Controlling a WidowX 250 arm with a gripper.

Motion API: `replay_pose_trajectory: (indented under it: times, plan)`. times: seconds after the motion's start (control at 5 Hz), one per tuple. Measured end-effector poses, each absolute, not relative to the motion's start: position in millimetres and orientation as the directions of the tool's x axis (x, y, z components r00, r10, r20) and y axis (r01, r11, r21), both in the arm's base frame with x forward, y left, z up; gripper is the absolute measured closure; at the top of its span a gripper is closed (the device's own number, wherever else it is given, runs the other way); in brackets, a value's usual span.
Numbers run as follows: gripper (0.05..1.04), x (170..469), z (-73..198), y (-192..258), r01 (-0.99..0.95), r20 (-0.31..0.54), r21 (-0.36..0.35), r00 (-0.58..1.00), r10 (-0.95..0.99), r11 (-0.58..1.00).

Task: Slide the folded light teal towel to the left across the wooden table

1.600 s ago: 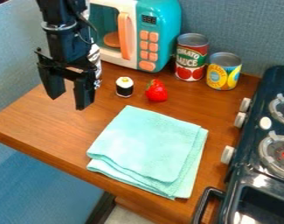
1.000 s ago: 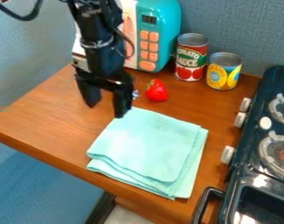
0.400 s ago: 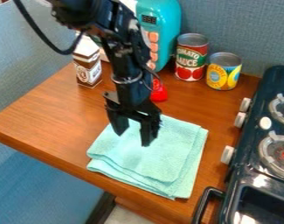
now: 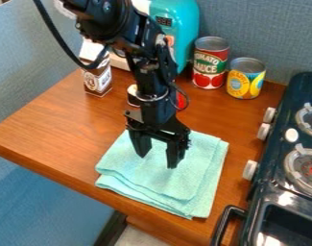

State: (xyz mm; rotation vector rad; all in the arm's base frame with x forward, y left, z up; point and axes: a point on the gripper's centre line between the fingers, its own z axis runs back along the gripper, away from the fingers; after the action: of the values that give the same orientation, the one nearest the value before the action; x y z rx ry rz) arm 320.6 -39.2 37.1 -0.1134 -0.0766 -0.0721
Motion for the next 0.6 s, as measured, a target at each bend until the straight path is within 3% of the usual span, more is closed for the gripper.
replay_pose_trajectory:
  times: [0.4, 0.6]
  plan:
    - [0.085, 321.4, 16.6, -34.5, 0.048, 0.004, -0.049, 0.999, -0.048, 0.998]
    - [0.085, 322.9, 14.2, -20.5, 0.009, 0.009, -0.082, 1.000, -0.008, 0.997]
